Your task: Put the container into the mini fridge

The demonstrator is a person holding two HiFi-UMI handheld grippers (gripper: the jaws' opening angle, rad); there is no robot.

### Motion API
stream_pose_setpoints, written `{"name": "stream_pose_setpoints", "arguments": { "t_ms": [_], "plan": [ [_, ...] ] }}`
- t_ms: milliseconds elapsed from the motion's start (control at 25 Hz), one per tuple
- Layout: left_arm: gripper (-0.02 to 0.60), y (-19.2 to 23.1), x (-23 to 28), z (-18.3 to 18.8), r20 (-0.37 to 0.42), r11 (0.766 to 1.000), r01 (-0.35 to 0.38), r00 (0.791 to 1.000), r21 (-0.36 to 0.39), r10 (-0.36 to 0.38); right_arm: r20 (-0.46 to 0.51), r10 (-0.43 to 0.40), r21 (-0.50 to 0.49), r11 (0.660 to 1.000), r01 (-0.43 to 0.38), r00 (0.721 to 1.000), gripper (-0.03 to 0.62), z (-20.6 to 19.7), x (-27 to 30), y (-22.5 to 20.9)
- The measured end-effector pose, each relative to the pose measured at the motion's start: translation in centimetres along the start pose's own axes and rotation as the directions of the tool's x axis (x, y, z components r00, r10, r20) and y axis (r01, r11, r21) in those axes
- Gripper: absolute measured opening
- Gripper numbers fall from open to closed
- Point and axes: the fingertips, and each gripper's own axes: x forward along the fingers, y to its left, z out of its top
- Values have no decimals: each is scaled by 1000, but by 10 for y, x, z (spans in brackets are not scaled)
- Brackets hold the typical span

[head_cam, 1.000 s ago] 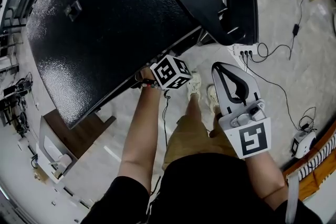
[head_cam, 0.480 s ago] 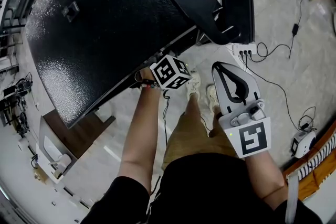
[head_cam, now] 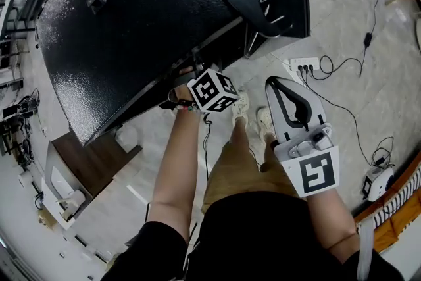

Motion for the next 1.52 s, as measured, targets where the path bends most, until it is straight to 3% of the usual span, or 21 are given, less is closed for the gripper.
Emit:
{"name": "stream_pose_setpoints", "arguments": {
  "t_ms": [360, 880, 1280, 1520],
  "plan": [
    [207, -7, -39, 6, 24, 998, -57, 998, -39, 58, 21, 35, -30, 999, -34, 999, 37, 11, -31, 21],
    [207, -30, -136, 26, 59, 988, -127, 989, -85, 132, 70, 125, -108, 987, -117, 990, 37, 38, -100, 62],
    [207, -39, -235, 14, 51, 956, -212, 973, -201, 226, 120, 211, -153, 969, -192, 970, 37, 65, -156, 105],
    [207, -40, -307, 22, 102, 935, -241, 956, -259, 275, 113, 268, -216, 947, -240, 957, 37, 71, -182, 130]
  ]
}}
